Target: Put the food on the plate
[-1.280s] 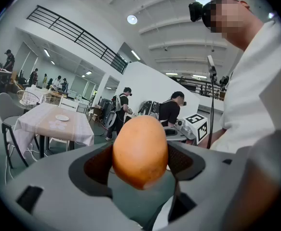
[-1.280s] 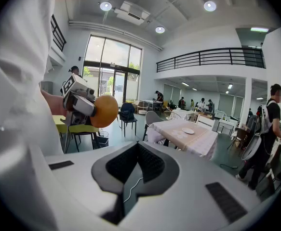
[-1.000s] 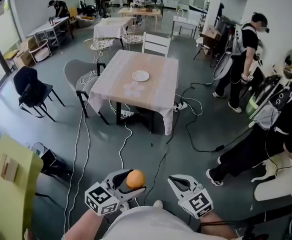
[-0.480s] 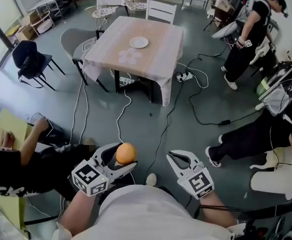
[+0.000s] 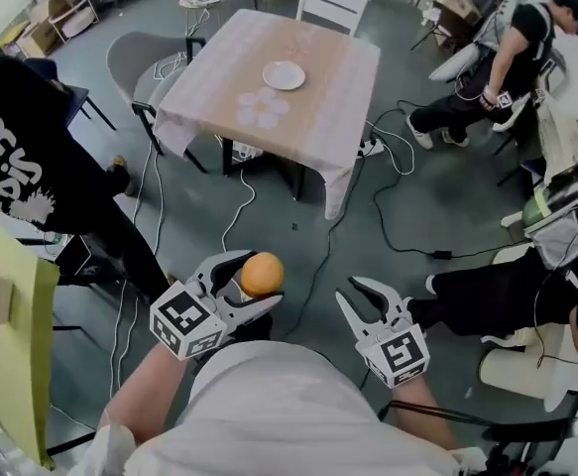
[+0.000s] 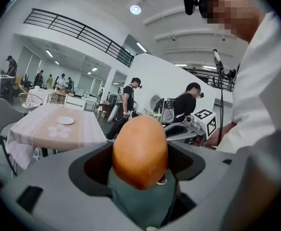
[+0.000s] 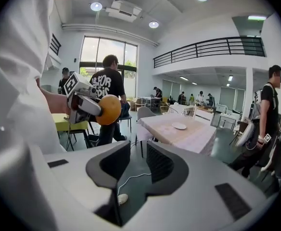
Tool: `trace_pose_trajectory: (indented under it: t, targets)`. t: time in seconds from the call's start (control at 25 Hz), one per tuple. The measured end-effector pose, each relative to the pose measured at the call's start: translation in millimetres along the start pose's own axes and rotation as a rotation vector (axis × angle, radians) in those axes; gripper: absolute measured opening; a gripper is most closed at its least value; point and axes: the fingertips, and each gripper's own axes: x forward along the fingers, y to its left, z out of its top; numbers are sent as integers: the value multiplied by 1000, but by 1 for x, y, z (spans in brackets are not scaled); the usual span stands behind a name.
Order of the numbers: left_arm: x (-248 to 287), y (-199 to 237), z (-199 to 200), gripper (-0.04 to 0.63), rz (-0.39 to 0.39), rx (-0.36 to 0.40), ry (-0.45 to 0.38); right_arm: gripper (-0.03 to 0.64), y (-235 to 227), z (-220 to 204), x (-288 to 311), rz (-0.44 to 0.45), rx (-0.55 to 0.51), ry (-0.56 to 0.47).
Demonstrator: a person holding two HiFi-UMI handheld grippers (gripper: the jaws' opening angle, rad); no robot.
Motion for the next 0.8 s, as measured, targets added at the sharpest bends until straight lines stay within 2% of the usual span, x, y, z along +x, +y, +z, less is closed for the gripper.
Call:
trace_pose_trajectory:
  t: [0.12, 0.32, 0.56, 0.8]
  targets:
    - [6, 51, 27, 359, -28, 26, 0, 107, -27, 28, 36, -48, -2, 25]
    - [3, 130, 73, 359, -55, 96, 14, 107, -62, 90, 86, -115, -4, -4]
    - [18, 203, 83, 359, 4, 111, 12, 107, -88, 93, 126, -121, -6, 40]
    - [46, 256, 92, 359, 46, 105, 50, 107, -117, 98, 164, -75, 3, 41]
